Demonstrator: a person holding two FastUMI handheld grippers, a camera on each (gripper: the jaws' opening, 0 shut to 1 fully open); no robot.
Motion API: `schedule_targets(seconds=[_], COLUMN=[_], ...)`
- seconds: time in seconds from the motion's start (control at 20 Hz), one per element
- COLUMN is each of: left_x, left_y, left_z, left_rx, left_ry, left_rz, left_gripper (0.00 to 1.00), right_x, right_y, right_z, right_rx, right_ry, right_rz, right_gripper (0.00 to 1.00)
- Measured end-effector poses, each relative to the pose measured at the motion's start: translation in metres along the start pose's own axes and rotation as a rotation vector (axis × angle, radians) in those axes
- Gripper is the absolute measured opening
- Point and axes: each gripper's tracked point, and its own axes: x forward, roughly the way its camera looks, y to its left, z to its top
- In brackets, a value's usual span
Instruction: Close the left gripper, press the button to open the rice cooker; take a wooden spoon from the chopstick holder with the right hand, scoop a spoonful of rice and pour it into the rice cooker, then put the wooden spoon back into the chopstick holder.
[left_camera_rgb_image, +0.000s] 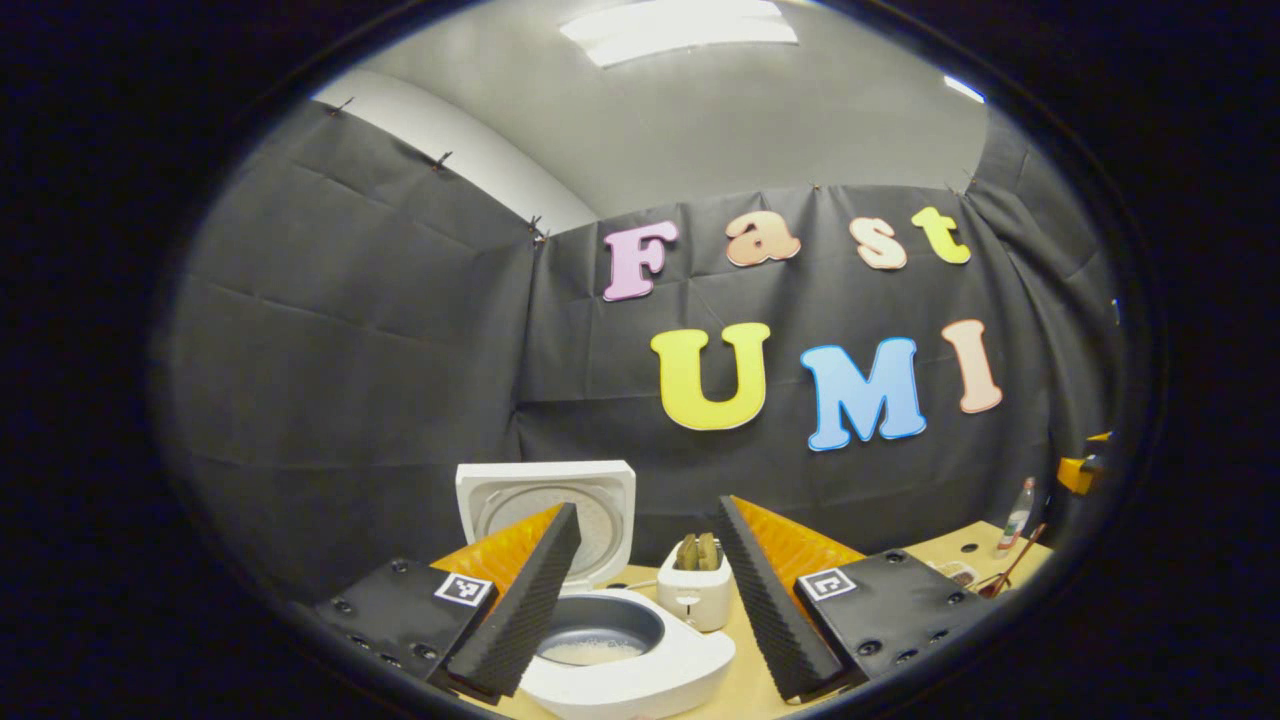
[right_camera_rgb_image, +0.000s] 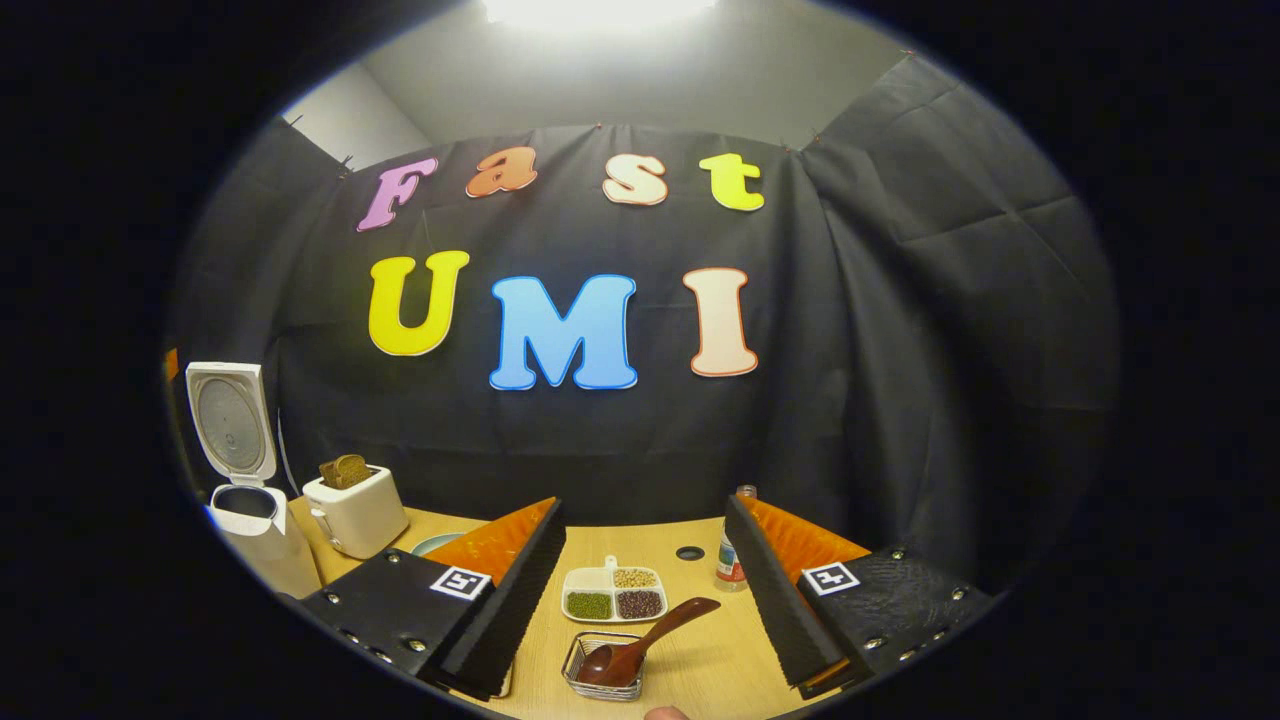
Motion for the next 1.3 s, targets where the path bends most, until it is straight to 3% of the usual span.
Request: schedule_targets(seconds=[0.1, 0.15, 0.35, 0.65, 1.0, 1.1, 1.25, 1.3], left_x=[-0.005, -0.007, -0.018, -0.031, -0.038, -0.041, -0.042, -0.043], left_y=[-0.002, -0.003, -0.003, 0.004, 0.012, 0.011, 0.012, 0.013], left_z=[0.004, 0.007, 0.015, 0.014, 0.013, 0.012, 0.008, 0.006], left_rx=[0.004, 0.007, 0.023, 0.018, 0.038, 0.040, 0.046, 0.049], left_ry=[-0.002, -0.004, -0.012, 0.006, 0.021, 0.025, 0.034, 0.038], left_rz=[0.001, 0.000, 0.010, 0.043, 0.072, 0.074, 0.075, 0.075], left_gripper=[0.99, 0.92, 0.92, 0.95, 0.92, 0.96, 0.95, 0.95], right_x=[0.011, 0.018, 0.034, 0.051, 0.057, 0.057, 0.056, 0.055], right_y=[-0.006, -0.009, -0.018, -0.030, -0.027, -0.024, -0.017, -0.018], right_z=[-0.016, -0.025, -0.059, -0.110, -0.165, -0.177, -0.194, -0.199], right_rx=[0.020, 0.030, 0.064, 0.110, 0.173, 0.200, 0.255, 0.275], right_ry=[0.044, 0.066, 0.151, 0.281, 0.418, 0.457, 0.524, 0.540], right_rz=[-0.004, -0.010, -0.027, -0.049, -0.037, -0.027, -0.012, -0.020], right_gripper=[0.98, 0.98, 0.98, 0.98, 0.98, 0.98, 0.88, 0.74])
